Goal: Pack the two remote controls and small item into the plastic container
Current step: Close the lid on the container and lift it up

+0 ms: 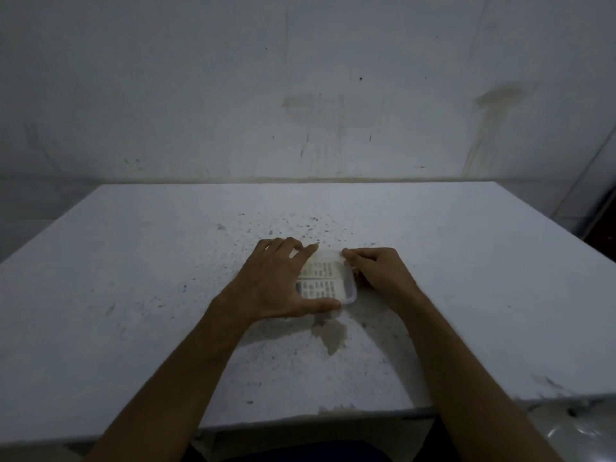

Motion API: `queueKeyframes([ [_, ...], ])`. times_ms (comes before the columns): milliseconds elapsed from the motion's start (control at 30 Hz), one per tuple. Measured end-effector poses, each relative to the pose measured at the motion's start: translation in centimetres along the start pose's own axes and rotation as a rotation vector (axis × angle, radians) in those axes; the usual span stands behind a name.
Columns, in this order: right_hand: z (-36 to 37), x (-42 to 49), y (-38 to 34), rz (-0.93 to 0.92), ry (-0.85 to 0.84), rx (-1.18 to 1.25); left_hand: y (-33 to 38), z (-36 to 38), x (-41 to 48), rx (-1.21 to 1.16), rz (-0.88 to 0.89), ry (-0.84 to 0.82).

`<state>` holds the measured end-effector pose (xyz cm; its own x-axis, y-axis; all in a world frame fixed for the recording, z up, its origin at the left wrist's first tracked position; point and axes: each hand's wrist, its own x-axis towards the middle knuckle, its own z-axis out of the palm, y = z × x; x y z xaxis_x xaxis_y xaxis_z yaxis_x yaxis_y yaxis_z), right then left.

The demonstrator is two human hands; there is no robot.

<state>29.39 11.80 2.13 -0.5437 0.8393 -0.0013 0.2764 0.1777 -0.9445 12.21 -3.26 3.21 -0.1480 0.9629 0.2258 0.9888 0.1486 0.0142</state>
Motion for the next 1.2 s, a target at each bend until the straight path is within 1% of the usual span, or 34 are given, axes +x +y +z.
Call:
queueKeyframes([
  [100,-0.1,0.0,-0.4,0.134,-0.066,0.083,-0.1,0.1,-0.2,0.006,0.008,0.022],
  [167,0.0,0.7,-1.0,0.256,-0.058,0.097,0.0,-0.1,-0.3,0.022,0.014,0.035],
  [233,-0.3,1.9,-1.8,0.383,-0.108,0.138,0.0,-0.3,-0.2,0.026,0.017,0.032],
  [333,-0.8,2.9,-3.2,0.448,-0.226,0.107,0.0,-0.5,-0.1,0.013,0.002,0.007],
  [400,-0.8,2.8,-3.4,0.441,-0.222,0.099,-0.1,-0.5,-0.2,0.016,-0.020,-0.014],
  [500,0.1,1.8,-3.6,0.390,-0.132,0.082,-0.1,-0.6,-0.2,0.026,-0.058,-0.035],
  [567,0.4,0.4,-3.4,0.277,-0.061,-0.017,0.0,-0.6,-0.2,0.030,-0.080,-0.050],
  [633,0.2,-1.6,-2.8,0.166,-0.053,-0.108,0.0,-0.6,-0.2,0.036,-0.096,-0.065],
  [700,-0.4,-4.0,-2.2,0.170,-0.114,-0.107,0.0,-0.6,-0.2,0.036,-0.106,-0.075],
  [767,-0.7,-6.2,-2.0,0.205,-0.159,-0.011,-0.1,-0.5,-0.1,0.034,-0.110,-0.083],
  [867,-0.6,-7.4,-1.5,0.186,-0.122,0.052,0.0,-0.5,0.0,0.024,-0.107,-0.083],
  [933,-0.5,-7.0,-1.6,0.188,-0.116,0.040,-0.1,-0.5,0.1,0.032,-0.097,-0.074],
  [1067,-1.0,-5.8,-1.5,0.182,-0.162,-0.039,-0.1,-0.2,-0.2,0.027,-0.093,-0.057],
  [1133,-0.8,-5.1,-1.8,0.155,-0.136,-0.079,0.0,-0.1,-0.2,0.020,-0.104,-0.060],
  [1200,-0.1,-3.7,-2.3,0.138,-0.074,-0.075,0.1,-0.2,-0.2,0.015,-0.115,-0.067],
])
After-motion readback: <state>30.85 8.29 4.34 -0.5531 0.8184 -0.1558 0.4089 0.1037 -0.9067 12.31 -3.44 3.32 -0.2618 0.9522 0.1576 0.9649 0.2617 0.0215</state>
